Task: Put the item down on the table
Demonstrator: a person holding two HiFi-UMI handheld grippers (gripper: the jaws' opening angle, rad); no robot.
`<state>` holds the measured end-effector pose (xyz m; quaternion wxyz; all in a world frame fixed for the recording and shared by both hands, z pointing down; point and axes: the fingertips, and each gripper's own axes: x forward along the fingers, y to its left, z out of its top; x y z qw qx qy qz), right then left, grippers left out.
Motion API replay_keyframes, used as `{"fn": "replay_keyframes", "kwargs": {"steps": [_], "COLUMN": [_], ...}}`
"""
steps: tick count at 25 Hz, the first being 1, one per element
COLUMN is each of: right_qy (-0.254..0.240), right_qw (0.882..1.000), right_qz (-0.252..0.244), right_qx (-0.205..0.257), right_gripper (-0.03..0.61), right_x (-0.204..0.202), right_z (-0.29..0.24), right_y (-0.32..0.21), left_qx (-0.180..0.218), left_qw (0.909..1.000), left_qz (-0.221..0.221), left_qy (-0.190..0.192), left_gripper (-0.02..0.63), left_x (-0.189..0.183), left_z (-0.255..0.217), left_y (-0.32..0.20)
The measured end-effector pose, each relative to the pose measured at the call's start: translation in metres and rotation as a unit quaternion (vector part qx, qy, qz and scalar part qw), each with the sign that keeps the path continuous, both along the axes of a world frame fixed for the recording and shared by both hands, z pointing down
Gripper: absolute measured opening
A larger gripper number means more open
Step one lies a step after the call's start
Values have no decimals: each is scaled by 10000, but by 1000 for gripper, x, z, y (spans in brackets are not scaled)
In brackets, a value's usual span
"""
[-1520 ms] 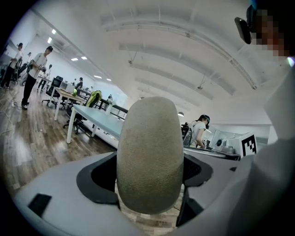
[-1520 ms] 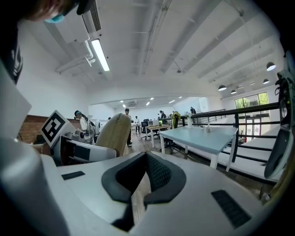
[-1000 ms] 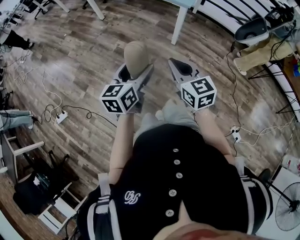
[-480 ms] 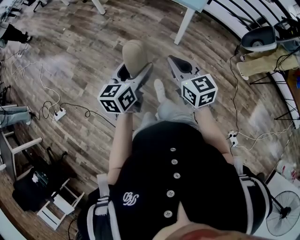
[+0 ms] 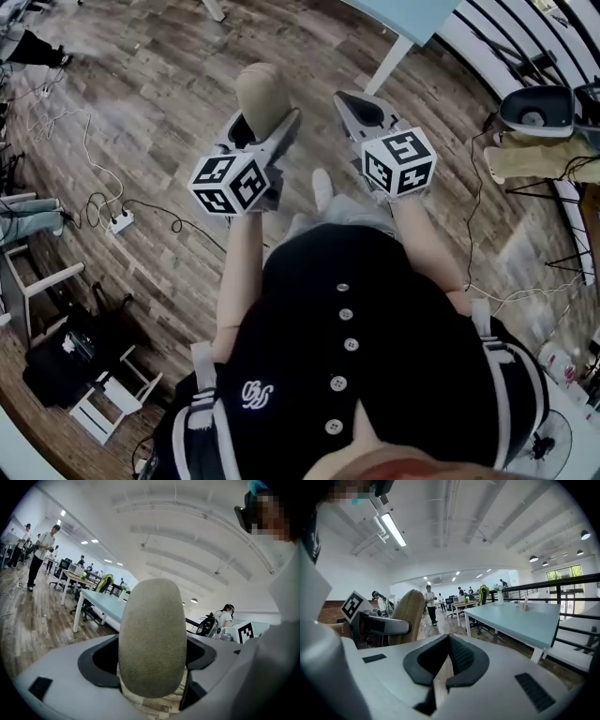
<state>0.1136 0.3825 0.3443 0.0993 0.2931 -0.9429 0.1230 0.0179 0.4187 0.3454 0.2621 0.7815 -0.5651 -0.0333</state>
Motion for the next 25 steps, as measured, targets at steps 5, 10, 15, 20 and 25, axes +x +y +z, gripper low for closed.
{"fn": "replay_keyframes", "kwargs": {"steps": [5,10,15,20,25], "right_qy": [-160,-238,-250,-204,-178], "right_qw": [9998,9996,9996,9997,9997], "right_qz": [-123,-168,-157,-108,4], "right_qx": [28,64,-37,-98,-146], "right_gripper": [9,9,9,9,9], "right_x": [-12,-12,-13,-13,-20], "right_z": [-8,-12,-7,1,4], "right_y": [-53,-93,-113,-129,-155], "left_qx": [131,240,131,117,142], "left_qw": [9999,9994,9996,9997,9997], "left_qz": [-89,-188,-211,-226,-160], "left_qy": [-56,-150,-115,-29,69], "left_gripper": [396,396,396,396,396], "left_x": [-11,-9,-9,-14,-25], "left_z": [-10,-14,-9,-5,-6], "left_y": [-60,-98,-116,-134,-163]}}
